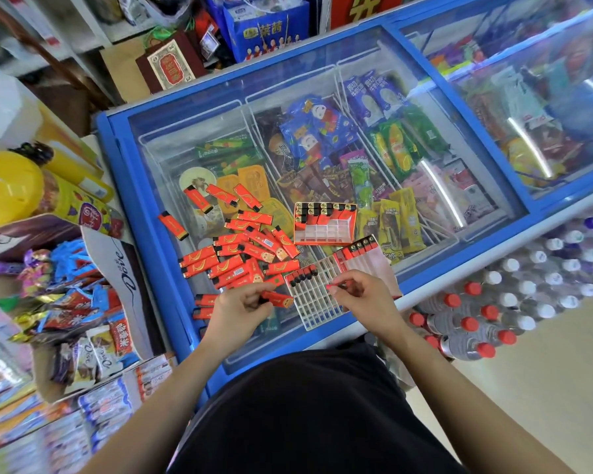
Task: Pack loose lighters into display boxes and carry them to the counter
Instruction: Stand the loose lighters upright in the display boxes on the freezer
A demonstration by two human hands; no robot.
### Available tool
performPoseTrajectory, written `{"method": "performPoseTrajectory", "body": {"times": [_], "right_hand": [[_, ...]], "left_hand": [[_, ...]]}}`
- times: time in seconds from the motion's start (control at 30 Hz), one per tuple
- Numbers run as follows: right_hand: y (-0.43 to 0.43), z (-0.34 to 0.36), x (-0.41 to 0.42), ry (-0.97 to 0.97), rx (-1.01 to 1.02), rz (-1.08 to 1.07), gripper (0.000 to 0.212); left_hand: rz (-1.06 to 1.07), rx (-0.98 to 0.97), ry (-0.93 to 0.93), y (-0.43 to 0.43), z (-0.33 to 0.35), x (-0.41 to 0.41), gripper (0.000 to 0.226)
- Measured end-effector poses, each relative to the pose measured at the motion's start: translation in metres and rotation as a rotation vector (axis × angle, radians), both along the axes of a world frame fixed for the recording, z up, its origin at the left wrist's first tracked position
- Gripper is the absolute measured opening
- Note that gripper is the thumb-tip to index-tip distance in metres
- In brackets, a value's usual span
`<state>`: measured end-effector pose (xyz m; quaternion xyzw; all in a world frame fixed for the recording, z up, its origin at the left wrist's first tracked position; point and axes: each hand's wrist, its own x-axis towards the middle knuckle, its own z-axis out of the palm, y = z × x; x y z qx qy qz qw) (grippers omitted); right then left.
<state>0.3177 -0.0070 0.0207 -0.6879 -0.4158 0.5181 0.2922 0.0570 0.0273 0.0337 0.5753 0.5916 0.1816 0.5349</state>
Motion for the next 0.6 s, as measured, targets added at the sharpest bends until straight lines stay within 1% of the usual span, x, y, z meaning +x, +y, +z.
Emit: {"method": "performPoseTrajectory", "body": {"times": [0.1,0.2,0.27,0.43,0.6], "right_hand": [[0.004,-0.003,0.001,-0.051,0.026,0.008,0.009],[0.013,-0.007,0.003,-0.206,0.055,0.083,0.018],[0.021,-0.009,0.002,-0.306,0.057,0.134,0.019],[0.032,-0.017,-0.008,-0.438,0.055,0.191,0.017],[0.028,-0.026,-0.011,-0.492,0.139,0.19,0.011]], "left_hand": [[-0.037,0.029,-0.025,0.003,0.002,0.006,0.033],[-0.049,0.054,-0.053,0.006,0.009,0.01,0.033],[-0.042,0.088,-0.048,0.008,0.013,0.01,0.033],[0.009,0.178,-0.036,0.012,0.012,0.01,0.027],[0.068,0.191,-0.051,0.017,0.013,0.017,0.028]]}}
